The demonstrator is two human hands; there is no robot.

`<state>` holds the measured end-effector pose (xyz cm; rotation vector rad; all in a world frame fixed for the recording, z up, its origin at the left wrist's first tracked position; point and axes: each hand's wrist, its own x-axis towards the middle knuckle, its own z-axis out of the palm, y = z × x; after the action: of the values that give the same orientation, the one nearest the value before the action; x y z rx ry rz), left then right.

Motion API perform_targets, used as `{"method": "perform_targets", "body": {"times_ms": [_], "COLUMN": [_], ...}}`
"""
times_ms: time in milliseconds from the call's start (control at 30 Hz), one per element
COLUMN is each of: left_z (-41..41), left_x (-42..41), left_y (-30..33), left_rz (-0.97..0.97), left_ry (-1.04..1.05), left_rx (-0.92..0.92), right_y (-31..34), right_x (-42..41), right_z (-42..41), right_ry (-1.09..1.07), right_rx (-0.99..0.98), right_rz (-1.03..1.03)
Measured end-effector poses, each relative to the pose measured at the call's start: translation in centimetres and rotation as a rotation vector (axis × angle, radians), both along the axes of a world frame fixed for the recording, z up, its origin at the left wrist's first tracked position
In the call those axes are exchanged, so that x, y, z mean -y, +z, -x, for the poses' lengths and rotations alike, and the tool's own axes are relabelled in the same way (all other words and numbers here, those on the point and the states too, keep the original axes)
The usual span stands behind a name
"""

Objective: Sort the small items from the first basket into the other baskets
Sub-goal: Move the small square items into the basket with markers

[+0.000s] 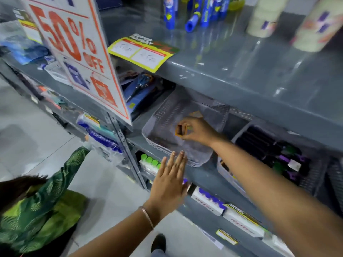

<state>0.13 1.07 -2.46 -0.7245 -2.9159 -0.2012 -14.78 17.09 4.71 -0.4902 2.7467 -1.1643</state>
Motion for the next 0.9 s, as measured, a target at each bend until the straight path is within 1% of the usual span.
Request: {"method": "perform_targets", "body": {"times_ms": [67, 133, 267, 367, 433, 533, 667, 900], "left_z": [-0.3, -1.0, -3.2, -4.8, -5.4, -6.0, -5.7, -5.8], "left_x": [-1.2, -2.9, -8.2, -11.8, -12.7, -12.9, -12.5, -12.4], "left_y": [0.2, 0.6, 0.7, 0.6, 0.5, 0.5, 0.5, 0.3], "left_rz": [-0.031, -0.074, -0.139, -0.114, -0.106, -0.094, -0.066, -0.072], "left_ry": [-0.036, -0.110, -0.360, -0.506, -0.494, -0.467, -0.470, -0.450], "left_rx": [0.010, 0.014, -0.007, -0.005, 0.010, 0.018, 0.007, 0.054], "right_y": [2.1, 3.0, 2.1, 0.3, -1.1, -2.3, -3.2, -3.0], "right_x": [-4.5, -9.5, -17.6, -19.5, -19.1, -18.3, -18.1, -17.9], "right_z": [-2.7, -5.9, -12.6, -16.1, -17.2, -18.0, -18.2, -18.7], "right_ry": [-0.101, -0.199, -0.406, -0.479, -0.477, -0.496, -0.530, -0.520], "right_rx": [-0.011, 0.046, 0.130, 0.246, 0.313, 0.341, 0.370, 0.382], "right_rz": [0.030, 0.050, -0.117, -0.237, -0.297, -0.385, -0.389, -0.398]}}
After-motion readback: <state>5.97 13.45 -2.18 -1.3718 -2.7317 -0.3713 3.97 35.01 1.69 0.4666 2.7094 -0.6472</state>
